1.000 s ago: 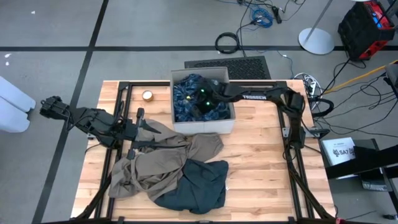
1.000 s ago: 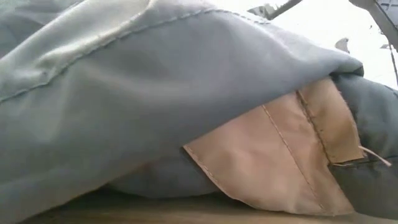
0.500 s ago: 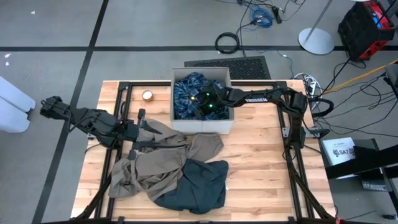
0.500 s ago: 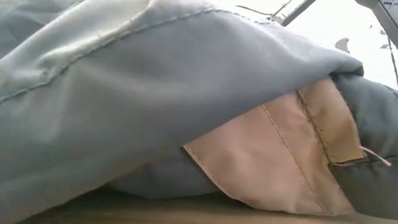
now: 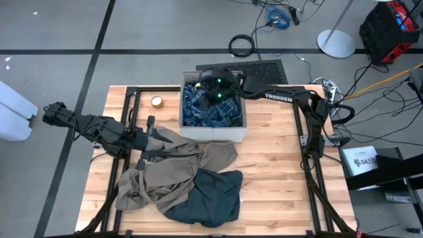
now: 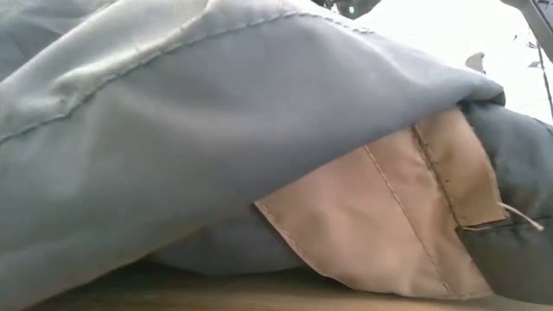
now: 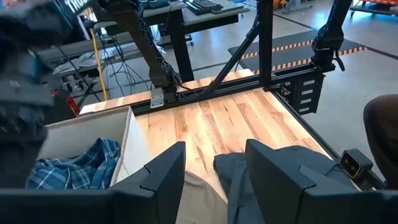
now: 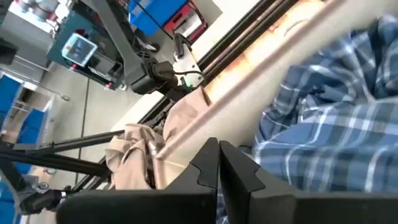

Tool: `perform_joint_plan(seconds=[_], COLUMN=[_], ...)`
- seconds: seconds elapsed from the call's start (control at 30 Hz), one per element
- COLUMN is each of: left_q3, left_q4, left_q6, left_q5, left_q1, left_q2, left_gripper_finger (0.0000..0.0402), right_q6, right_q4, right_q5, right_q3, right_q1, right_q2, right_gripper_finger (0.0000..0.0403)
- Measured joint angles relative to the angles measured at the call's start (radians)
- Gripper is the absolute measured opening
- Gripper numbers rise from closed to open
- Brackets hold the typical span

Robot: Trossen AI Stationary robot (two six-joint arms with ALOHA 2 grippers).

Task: Sort clothes
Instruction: Put the brown jacket into the laundry bin

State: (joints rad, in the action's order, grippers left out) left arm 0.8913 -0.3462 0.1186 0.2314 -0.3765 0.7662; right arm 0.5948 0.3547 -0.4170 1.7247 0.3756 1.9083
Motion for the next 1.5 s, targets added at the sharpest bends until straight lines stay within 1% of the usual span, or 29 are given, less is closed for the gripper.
perform_joint_plan(seconds=[0.23,0.4,0.5,0.57,0.63,0.77,0.83,0.93,1.0,1.07,1.13,1.2,1.27,1.37,1.43,1.5], left_q3=[0.0,0.0,0.0,0.0,0.0,0.0,0.0,0.0,0.0,0.0,0.0,0.0,0.0,0.0,0.0,0.0], left_q4=[0.0,0.0,0.0,0.0,0.0,0.0,0.0,0.001,0.001,0.015,0.052,0.096,0.142,0.205,0.237,0.251], left_q6=[-0.001,-0.007,-0.011,-0.037,-0.059,-0.06,-0.06,-0.061,-0.061,-0.086,-0.117,-0.141,-0.166,-0.192,-0.193,-0.221], left_q5=[0.0,0.0,0.0,0.0,0.0,0.0,0.0,0.0,0.0,-0.007,-0.055,-0.145,-0.252,-0.367,-0.396,-0.404], left_q1=[0.0,0.0,0.0,0.0,0.0,0.0,0.0,0.0,0.0,0.0,0.0,0.0,-0.008,-0.039,-0.068,-0.102], left_q2=[0.0,0.0,0.0,0.008,0.021,0.066,0.093,0.136,0.167,0.197,0.224,0.247,0.263,0.274,0.284,0.298], left_gripper_finger=[0.0178,0.0178,0.0178,0.0178,0.0178,0.0178,0.0178,0.0178,0.0178,0.0178,0.0178,0.0178,0.0178,0.0178,0.0178,0.0178], right_q6=[-0.064,-0.097,-0.115,-0.121,-0.121,-0.125,-0.134,-0.125,-0.08,-0.022,0.032,0.071,0.1,0.078,0.015,-0.033], right_q4=[0.276,0.496,0.642,0.708,0.773,0.879,0.933,1.024,1.057,1.079,1.063,1.018,0.931,0.677,0.482,0.294], right_q5=[-0.001,0.008,0.008,0.007,0.033,0.131,0.21,0.39,0.523,0.629,0.702,0.749,0.782,0.777,0.767,0.71], right_q3=[0.252,0.435,0.534,0.578,0.606,0.622,0.623,0.622,0.604,0.567,0.505,0.428,0.335,0.171,0.058,-0.048], right_q1=[-0.001,-0.024,-0.067,-0.11,-0.165,-0.304,-0.386,-0.517,-0.606,-0.695,-0.781,-0.858,-0.926,-0.996,-1.026,-1.045], right_q2=[-0.001,-0.002,-0.002,-0.003,-0.008,-0.024,-0.028,-0.027,-0.025,-0.024,-0.023,-0.023,-0.023,-0.022,-0.022,-0.021], right_gripper_finger=[0.0,0.0,0.0,0.0,0.0,0.0,0.0,0.0,0.0,0.0,0.0,0.0,0.0,0.0,0.0,0.0])
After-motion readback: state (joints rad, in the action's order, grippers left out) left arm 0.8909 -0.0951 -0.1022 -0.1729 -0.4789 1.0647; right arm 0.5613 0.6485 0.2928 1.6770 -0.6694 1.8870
